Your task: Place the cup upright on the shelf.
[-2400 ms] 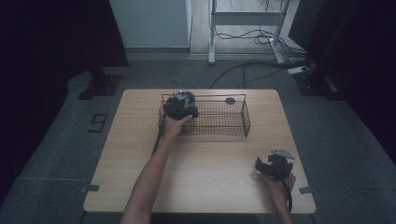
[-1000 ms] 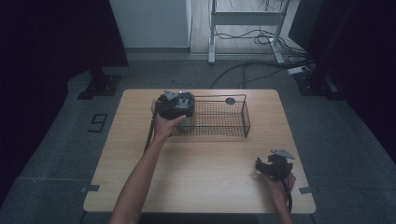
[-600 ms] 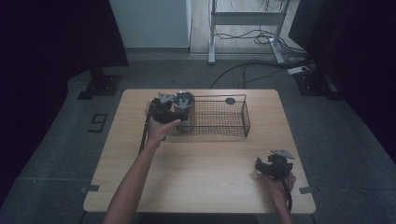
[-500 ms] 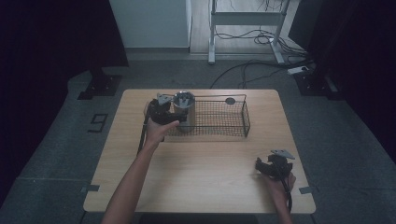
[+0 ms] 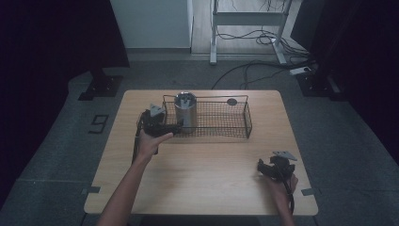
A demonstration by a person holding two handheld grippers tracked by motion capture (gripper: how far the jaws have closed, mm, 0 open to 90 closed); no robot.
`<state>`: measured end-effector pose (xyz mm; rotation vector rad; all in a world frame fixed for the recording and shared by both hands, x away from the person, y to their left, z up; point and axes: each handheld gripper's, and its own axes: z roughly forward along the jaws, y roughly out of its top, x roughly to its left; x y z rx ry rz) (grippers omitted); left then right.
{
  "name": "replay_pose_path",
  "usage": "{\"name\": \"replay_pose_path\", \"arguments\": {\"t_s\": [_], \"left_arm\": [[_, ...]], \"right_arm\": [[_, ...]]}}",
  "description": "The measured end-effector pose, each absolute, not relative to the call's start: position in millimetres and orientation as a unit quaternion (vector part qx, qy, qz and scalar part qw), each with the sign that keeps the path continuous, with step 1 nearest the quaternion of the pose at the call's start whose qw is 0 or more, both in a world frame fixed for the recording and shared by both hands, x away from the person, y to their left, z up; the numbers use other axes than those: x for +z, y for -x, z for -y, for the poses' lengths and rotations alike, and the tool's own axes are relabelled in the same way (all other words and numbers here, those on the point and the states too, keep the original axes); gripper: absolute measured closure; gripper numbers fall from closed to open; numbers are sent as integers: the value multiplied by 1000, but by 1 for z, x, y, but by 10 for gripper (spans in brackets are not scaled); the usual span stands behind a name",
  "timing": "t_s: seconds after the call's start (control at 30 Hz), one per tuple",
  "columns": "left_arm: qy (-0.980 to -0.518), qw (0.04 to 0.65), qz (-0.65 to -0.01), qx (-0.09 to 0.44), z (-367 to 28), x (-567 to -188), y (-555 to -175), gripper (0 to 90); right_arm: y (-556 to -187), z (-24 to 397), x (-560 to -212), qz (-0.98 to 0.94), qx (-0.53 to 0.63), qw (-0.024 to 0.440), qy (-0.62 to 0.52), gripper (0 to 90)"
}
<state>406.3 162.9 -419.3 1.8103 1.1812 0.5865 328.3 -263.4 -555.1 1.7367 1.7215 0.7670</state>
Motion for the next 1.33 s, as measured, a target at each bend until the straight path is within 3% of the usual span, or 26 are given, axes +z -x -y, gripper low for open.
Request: {"name": "replay_pose_path", "arguments": {"t_s": [0.9, 1.33], "left_arm": [[-736, 429, -488, 190, -214, -479, -308, 32], [-747, 409, -494, 174, -215, -501, -300, 42]], "right_arm": [[-328, 263, -555, -643, 287, 285, -650, 140], [-328, 263, -555, -643, 287, 284, -651, 138]]}}
